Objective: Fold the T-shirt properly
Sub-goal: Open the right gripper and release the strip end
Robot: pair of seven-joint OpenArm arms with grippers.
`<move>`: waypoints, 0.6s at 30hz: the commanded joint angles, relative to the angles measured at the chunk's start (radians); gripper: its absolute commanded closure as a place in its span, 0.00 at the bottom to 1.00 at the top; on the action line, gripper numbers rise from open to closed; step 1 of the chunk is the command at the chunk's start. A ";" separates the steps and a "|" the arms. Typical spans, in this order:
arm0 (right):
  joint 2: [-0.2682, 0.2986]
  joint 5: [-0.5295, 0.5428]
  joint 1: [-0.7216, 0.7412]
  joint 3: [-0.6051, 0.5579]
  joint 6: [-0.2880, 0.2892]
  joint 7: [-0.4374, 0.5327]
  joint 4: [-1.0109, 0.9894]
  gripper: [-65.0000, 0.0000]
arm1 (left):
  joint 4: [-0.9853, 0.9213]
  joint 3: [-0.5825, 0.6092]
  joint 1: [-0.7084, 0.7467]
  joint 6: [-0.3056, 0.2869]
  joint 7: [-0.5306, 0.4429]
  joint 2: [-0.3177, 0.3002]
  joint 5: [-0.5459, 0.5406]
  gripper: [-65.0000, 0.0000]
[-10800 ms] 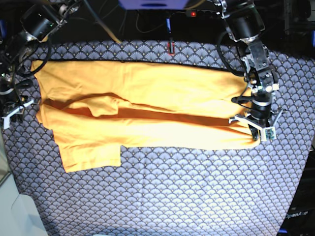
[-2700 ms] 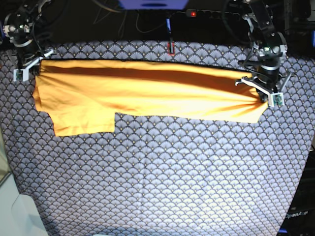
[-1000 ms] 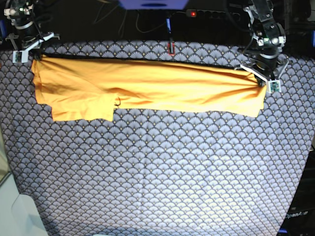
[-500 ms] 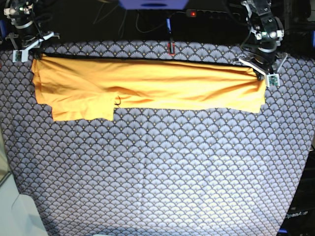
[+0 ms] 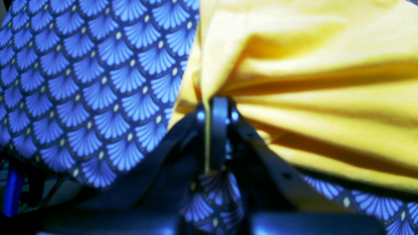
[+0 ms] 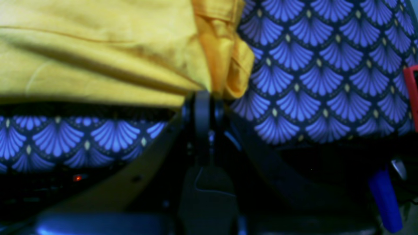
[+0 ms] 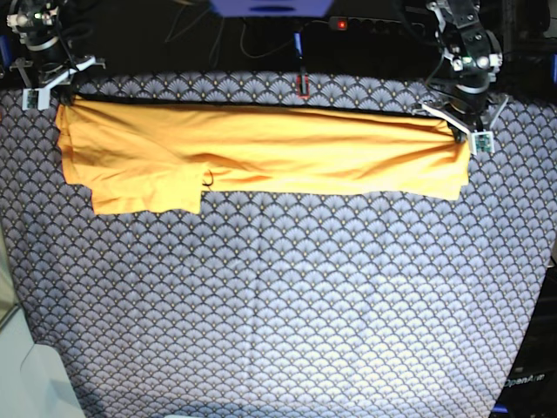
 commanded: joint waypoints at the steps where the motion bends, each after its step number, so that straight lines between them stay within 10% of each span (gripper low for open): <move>1: 0.010 0.007 -0.006 0.007 -0.009 0.020 0.014 1.00 | 0.021 -0.006 0.003 0.009 -0.019 -0.005 -0.001 1.00; 10: 0.010 0.007 -0.004 0.007 -0.009 0.020 0.014 1.00 | 0.021 -0.006 0.004 0.009 -0.019 -0.003 -0.001 0.34; 18: 0.010 0.013 0.000 0.013 -0.009 0.018 0.015 1.00 | 0.024 -0.006 0.006 0.009 -0.020 -0.003 -0.001 0.18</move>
